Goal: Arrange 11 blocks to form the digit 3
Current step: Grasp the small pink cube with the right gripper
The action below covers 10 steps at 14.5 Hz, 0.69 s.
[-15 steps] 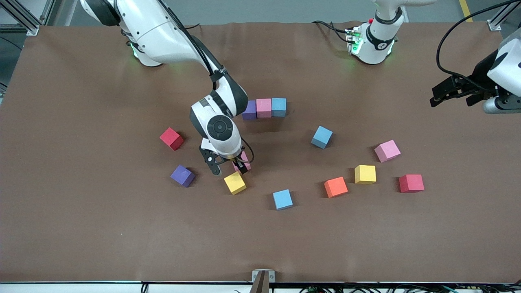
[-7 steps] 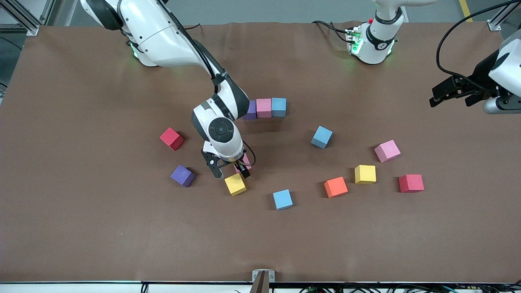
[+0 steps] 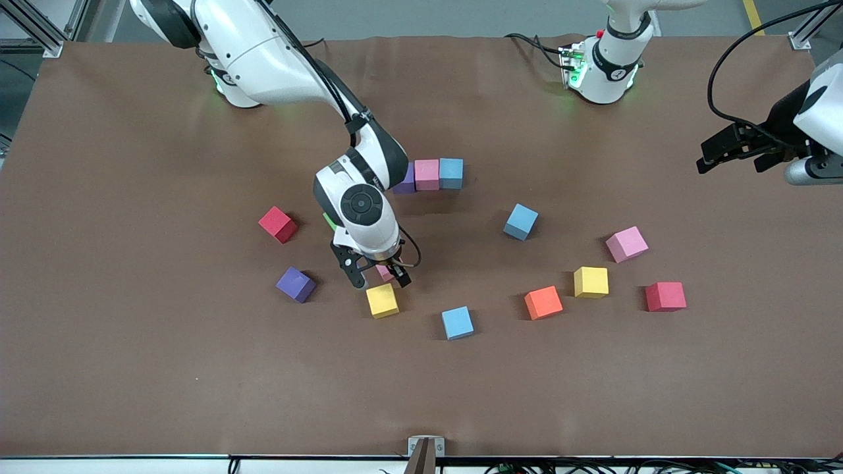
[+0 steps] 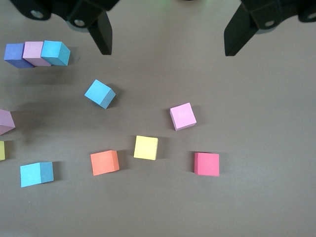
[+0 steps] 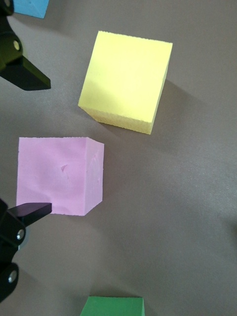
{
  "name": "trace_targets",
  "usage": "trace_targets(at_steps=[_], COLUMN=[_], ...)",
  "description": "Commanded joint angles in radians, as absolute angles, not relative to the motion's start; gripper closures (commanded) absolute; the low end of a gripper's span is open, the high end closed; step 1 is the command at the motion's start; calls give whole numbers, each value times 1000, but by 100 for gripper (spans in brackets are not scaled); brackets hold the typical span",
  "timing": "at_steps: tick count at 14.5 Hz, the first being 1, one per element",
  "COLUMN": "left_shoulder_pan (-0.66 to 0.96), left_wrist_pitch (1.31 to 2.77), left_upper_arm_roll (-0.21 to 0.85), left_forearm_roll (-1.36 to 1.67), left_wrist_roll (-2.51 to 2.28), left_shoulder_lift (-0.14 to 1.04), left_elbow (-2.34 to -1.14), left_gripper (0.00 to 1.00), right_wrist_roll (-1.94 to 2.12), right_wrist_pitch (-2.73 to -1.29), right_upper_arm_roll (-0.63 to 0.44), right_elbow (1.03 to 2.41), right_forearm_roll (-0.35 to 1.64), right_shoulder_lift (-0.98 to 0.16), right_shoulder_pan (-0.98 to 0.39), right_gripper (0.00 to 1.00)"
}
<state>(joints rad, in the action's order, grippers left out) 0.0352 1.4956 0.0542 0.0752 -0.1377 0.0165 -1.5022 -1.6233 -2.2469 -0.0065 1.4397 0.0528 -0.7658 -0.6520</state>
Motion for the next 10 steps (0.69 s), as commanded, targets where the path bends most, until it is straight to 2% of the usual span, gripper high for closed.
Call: trace_targets(at_steps=[1,6,10], left_shoulder_pan=[28,28,29], left_wrist_pitch=[1506,1506,1506], left_upper_arm_roll=[54,54,54], left_forearm_roll=[97,97,94], left_wrist_roll=[-130,-130,-130], left_shoulder_lift=[15,15,17], left_elbow=[-1505,-1505,-1505], left_gripper=[0,0,0], right_wrist_roll=[-1623,-1536,-1531], right_wrist_pitch=[-2237,-2180,-2189], right_upper_arm_roll=[-3,-3,-3], right_elbow=[1437,1437,1448], right_forearm_roll=[44,46,46], right_shoulder_lift=[-772,-772,-776], right_shoulder_pan=[-649,-630,-634], right_gripper=[0,0,1])
